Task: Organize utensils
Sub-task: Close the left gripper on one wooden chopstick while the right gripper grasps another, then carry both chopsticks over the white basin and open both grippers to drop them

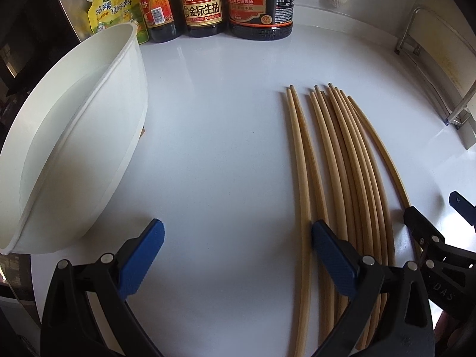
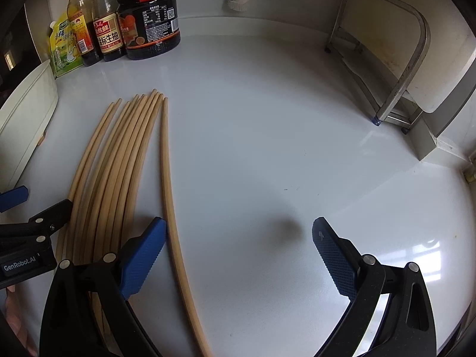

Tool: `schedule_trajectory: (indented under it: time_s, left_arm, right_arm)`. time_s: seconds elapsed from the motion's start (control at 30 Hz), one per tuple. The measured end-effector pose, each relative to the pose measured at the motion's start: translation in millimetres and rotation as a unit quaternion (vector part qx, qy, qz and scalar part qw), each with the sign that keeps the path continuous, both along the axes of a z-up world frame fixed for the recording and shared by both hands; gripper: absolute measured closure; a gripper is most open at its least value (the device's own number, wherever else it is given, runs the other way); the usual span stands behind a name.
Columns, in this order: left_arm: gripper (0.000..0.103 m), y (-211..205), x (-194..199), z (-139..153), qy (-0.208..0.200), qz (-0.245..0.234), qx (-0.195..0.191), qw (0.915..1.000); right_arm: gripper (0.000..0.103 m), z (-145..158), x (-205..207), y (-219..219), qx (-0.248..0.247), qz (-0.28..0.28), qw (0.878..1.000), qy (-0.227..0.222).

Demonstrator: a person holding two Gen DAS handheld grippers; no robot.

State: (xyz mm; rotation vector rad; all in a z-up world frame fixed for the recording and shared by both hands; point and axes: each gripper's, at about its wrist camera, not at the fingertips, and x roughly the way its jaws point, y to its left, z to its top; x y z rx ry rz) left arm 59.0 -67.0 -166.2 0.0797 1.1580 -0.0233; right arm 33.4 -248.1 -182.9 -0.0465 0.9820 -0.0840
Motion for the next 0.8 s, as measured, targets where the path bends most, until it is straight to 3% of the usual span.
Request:
schedule_trajectory:
  time_s: [0.07, 0.17, 0.3, 0.37, 0.43, 0.5, 0.57, 0.6, 0.8]
  left_arm:
    - [0.005, 2.6, 1.2, -0.5, 0.001, 0.005, -0.005, 1.0000]
    - [0.011, 2.5, -0.1, 0.9, -0.003, 0.005, -0.006, 1.0000]
    - [0.029, -2.1, -2.7, 3.9, -0.005, -0.007, -0.022, 0.9997]
    - [0.038, -6.0, -3.7, 5.7, -0.008, -0.017, -0.024, 0.9995]
    - [0.057, -10.4, -4.8, 8.3, -0.009, -0.025, -0.025, 0.9993]
    - [0.073, -12.8, -5.8, 10.3, -0.009, -0.031, -0.028, 0.9991]
    - [0.089, -14.6, -4.8, 11.2, -0.007, -0.037, -0.028, 0.9989]
    - [0.095, -14.8, -3.4, 11.0, -0.005, -0.038, -0.029, 0.9988]
    - [0.096, -11.7, 1.1, 12.4, 0.018, -0.044, -0.037, 0.9982]
  right_arm:
    - [0.009, 0.0, -0.3, 0.9, -0.001, 0.004, 1.000, -0.001]
    - [0.019, -0.1, -2.5, 4.8, 0.001, 0.020, 1.000, -0.005]
    - [0.031, 0.1, -6.0, 13.7, -0.002, 0.045, 0.999, -0.013]
    - [0.046, 0.8, -6.2, 18.9, 0.002, 0.059, 0.998, -0.012]
    - [0.061, 1.2, -6.2, 24.8, 0.006, 0.076, 0.997, -0.011]
    - [0.084, 1.9, -5.4, 29.7, 0.012, 0.092, 0.996, -0.008]
    - [0.096, 1.9, -4.8, 35.8, 0.002, 0.099, 0.995, -0.006]
    - [0.096, 1.6, -4.5, 37.5, -0.002, 0.101, 0.995, -0.006]
    - [0.097, 3.8, -3.7, 27.0, 0.034, 0.085, 0.996, 0.001]
